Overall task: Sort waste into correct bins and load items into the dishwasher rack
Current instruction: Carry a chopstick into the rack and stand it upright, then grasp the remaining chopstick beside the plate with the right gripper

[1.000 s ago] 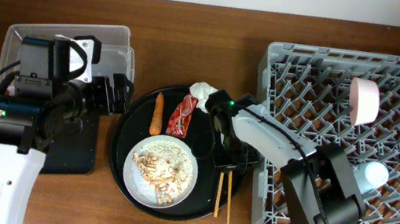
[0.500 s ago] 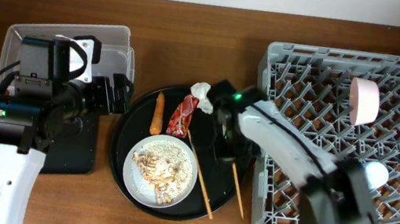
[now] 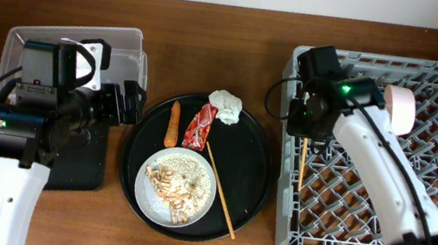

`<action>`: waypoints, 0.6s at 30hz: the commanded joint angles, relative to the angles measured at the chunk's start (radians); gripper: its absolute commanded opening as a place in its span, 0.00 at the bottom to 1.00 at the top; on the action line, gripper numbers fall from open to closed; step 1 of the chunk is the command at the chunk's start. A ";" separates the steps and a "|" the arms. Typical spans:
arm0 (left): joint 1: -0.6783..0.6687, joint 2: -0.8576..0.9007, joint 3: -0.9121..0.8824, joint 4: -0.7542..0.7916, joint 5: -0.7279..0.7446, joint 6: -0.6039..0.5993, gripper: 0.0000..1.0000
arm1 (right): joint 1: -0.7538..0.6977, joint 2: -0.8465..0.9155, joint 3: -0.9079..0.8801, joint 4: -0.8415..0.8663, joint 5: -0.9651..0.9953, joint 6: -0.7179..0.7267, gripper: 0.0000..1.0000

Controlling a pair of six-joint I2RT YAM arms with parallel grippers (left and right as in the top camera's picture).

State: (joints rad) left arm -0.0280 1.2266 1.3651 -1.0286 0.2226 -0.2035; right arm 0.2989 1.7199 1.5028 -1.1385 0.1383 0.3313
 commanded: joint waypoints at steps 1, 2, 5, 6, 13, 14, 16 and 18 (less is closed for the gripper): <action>-0.002 -0.002 0.008 0.002 -0.010 -0.008 0.99 | -0.012 0.038 -0.010 0.006 0.043 -0.054 0.25; -0.002 -0.002 0.008 0.002 -0.010 -0.008 0.99 | -0.012 0.037 -0.010 0.009 0.043 -0.055 0.31; -0.002 -0.002 0.008 0.002 -0.010 -0.009 0.99 | 0.002 0.016 0.000 0.001 0.003 -0.086 0.36; -0.002 -0.002 0.008 0.002 -0.010 -0.008 0.99 | 0.012 0.005 0.000 -0.002 -0.023 -0.093 0.38; -0.002 -0.002 0.008 0.002 -0.010 -0.009 0.99 | 0.176 -0.005 -0.037 -0.014 -0.153 -0.126 0.46; -0.002 -0.002 0.008 0.002 -0.010 -0.008 0.99 | 0.208 0.002 -0.058 -0.005 -0.153 -0.126 0.46; -0.002 -0.002 0.008 0.002 -0.010 -0.009 0.99 | 0.261 0.016 -0.111 0.026 -0.153 -0.126 0.46; -0.002 -0.002 0.008 0.002 -0.010 -0.009 0.99 | 0.304 0.033 -0.164 0.058 -0.154 -0.126 0.45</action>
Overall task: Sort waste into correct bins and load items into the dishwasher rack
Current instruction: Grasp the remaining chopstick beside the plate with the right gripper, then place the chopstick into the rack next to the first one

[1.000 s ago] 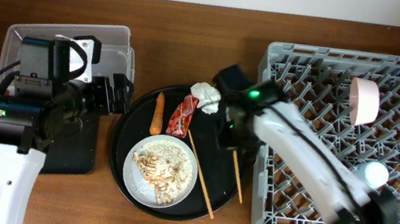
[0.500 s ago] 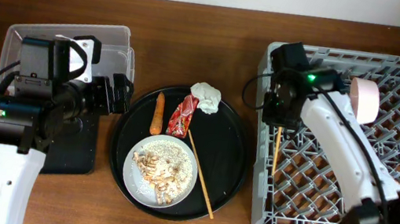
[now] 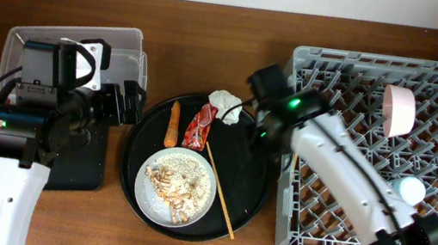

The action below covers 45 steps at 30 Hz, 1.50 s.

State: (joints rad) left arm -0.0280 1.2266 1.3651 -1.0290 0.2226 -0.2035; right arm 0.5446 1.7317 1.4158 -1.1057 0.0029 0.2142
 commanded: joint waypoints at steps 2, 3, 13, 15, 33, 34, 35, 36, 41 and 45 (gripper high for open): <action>-0.002 -0.002 0.008 0.002 -0.010 -0.009 0.99 | 0.103 0.039 -0.131 0.052 -0.019 -0.008 0.44; -0.002 -0.002 0.008 0.002 -0.010 -0.009 0.99 | 0.137 0.039 -0.162 0.064 -0.029 -0.041 0.44; -0.002 -0.002 0.008 0.002 -0.010 -0.009 0.99 | 0.273 0.042 -0.244 0.110 -0.079 -0.129 0.45; -0.002 -0.002 0.008 0.002 -0.010 -0.009 0.99 | 0.272 0.042 -0.274 0.122 -0.079 -0.129 0.45; -0.002 -0.002 0.008 0.002 -0.010 -0.008 0.99 | 0.274 0.108 -0.314 0.117 -0.127 -0.159 0.45; -0.002 -0.002 0.008 0.002 -0.010 -0.009 0.99 | 0.274 0.126 -0.314 0.115 -0.127 -0.159 0.45; -0.002 -0.002 0.008 0.002 -0.010 -0.008 0.99 | 0.274 0.138 -0.314 0.115 -0.127 -0.158 0.44; -0.002 -0.002 0.008 0.002 -0.010 -0.008 0.99 | 0.274 0.140 -0.314 0.114 -0.127 -0.158 0.41; -0.002 -0.002 0.008 0.002 -0.010 -0.008 0.99 | 0.272 0.135 -0.298 0.102 -0.095 -0.141 0.12; -0.002 -0.002 0.008 0.002 -0.010 -0.008 0.99 | 0.271 0.105 -0.209 0.045 0.069 -0.054 0.04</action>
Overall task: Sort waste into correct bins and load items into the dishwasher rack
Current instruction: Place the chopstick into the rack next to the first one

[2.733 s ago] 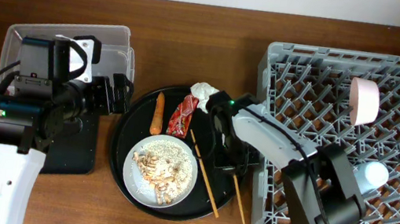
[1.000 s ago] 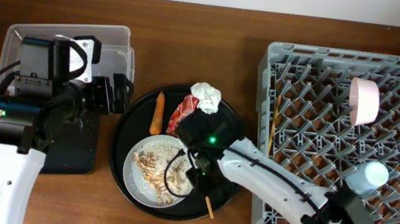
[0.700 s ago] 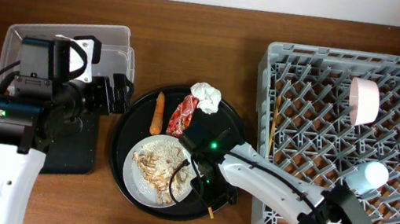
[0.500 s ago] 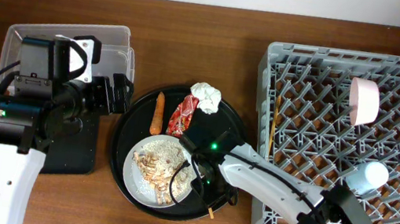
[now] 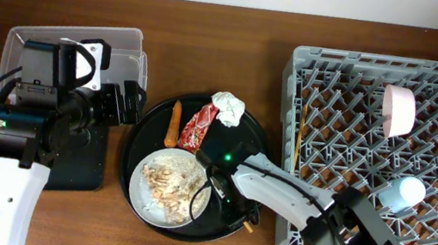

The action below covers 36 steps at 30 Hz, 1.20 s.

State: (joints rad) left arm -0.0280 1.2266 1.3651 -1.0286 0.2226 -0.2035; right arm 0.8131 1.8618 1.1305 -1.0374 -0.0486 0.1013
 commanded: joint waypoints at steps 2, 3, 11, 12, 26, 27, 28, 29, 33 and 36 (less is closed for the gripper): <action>-0.002 -0.002 0.008 0.001 -0.010 -0.009 0.99 | -0.009 -0.039 0.127 -0.048 0.168 0.086 0.04; -0.002 -0.002 0.008 0.001 -0.010 -0.008 0.99 | -0.015 -0.042 0.147 -0.056 0.179 0.092 0.04; -0.002 -0.002 0.008 0.002 -0.010 -0.009 0.99 | -0.232 -0.093 0.393 -0.205 0.270 0.290 0.04; -0.002 -0.002 0.008 0.001 -0.010 -0.008 0.99 | -0.278 -0.108 0.404 -0.207 0.267 0.307 0.04; -0.002 -0.002 0.008 0.002 -0.010 -0.009 0.99 | -0.473 -0.110 0.259 -0.205 0.217 0.256 0.24; -0.002 -0.002 0.008 0.002 -0.010 -0.008 0.99 | -0.472 -0.110 0.261 -0.204 0.216 0.256 0.25; -0.002 -0.002 0.008 0.002 -0.010 -0.008 0.99 | -0.472 -0.118 0.264 -0.198 0.216 0.256 0.27; -0.002 -0.002 0.008 0.002 -0.010 -0.009 0.99 | -0.472 -0.130 0.268 -0.194 0.217 0.256 0.28; -0.002 -0.002 0.008 0.002 -0.010 -0.008 0.99 | -0.471 -0.235 0.317 -0.180 0.197 0.250 0.28; -0.002 -0.002 0.008 0.002 -0.010 -0.008 0.99 | -0.466 -0.341 0.334 -0.127 0.117 0.189 0.31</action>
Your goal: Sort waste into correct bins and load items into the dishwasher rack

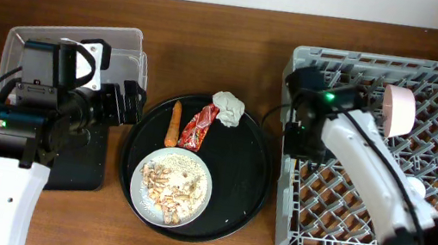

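The black tray [257,189] holds a white plate of food scraps [170,186], a carrot [172,124], a red wrapper [199,126] and a crumpled tissue [227,106]. No chopstick lies on the tray. My right gripper [297,143] hangs over the left column of the grey dishwasher rack, shut on a chopstick that the wrist mostly hides. A pink cup [398,110] and a white cup [414,188] sit in the rack. My left gripper [131,102] stands open beside the tray's left rim, holding nothing.
A clear plastic bin [131,44] stands at the back left, partly under my left arm. A black bin [82,163] lies in front of it. The rack fills the right side of the wooden table.
My right gripper was down on the tray at the chopstick beside the plate. Now it is over the rack's left column and the chopstick is gone from the tray. The left arm is unchanged.
My right gripper first stood over the rack's left column above one chopstick lying there. Then it was at the tray's right rim, then low on the tray at the second chopstick. Now it is back over the rack and the tray has no chopstick.
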`<action>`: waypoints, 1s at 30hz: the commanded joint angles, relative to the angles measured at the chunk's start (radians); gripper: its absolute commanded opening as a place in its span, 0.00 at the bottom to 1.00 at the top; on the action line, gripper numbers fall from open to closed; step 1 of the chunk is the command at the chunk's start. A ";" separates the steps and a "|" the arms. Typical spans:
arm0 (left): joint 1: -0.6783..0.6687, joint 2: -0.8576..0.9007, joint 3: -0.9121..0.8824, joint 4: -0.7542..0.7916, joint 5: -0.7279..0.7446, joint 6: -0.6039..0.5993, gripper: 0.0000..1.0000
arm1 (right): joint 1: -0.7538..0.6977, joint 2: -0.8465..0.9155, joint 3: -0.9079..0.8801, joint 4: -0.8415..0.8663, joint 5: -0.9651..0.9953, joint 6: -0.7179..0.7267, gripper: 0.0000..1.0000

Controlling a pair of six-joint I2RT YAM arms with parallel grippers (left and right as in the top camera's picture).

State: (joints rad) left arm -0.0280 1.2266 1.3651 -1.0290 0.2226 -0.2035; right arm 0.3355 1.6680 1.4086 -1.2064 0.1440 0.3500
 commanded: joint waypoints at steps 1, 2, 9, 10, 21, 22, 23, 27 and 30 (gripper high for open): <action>-0.002 -0.002 0.008 0.002 -0.010 -0.008 0.99 | 0.018 -0.203 0.056 0.074 -0.117 -0.090 0.34; -0.002 -0.002 0.008 0.002 -0.010 -0.008 0.99 | 0.025 -0.246 0.056 0.097 -0.141 -0.111 0.34; -0.002 -0.002 0.008 0.002 -0.010 -0.009 0.99 | 0.037 -0.491 0.056 0.144 -0.083 -0.137 0.47; -0.002 -0.002 0.008 0.002 -0.010 -0.008 0.99 | 0.037 -0.510 0.056 0.144 -0.081 -0.137 0.52; -0.002 -0.002 0.008 0.002 -0.010 -0.008 0.99 | 0.037 -0.510 0.056 0.137 -0.084 -0.136 0.98; -0.002 -0.002 0.008 0.001 -0.010 -0.009 0.99 | 0.037 -0.503 0.056 0.137 -0.084 -0.136 0.98; -0.002 -0.002 0.008 0.001 -0.010 -0.008 0.99 | 0.037 -0.497 0.056 0.137 -0.084 -0.136 0.98; -0.002 -0.002 0.008 0.001 -0.010 -0.008 0.99 | 0.037 -0.478 0.056 0.137 -0.084 -0.136 0.98; -0.002 -0.002 0.008 0.001 -0.010 -0.008 0.99 | 0.037 -0.460 0.056 0.137 -0.084 -0.136 0.98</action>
State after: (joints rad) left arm -0.0280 1.2266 1.3651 -1.0290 0.2195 -0.2035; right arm 0.3710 1.1938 1.4551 -1.0691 0.0513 0.2096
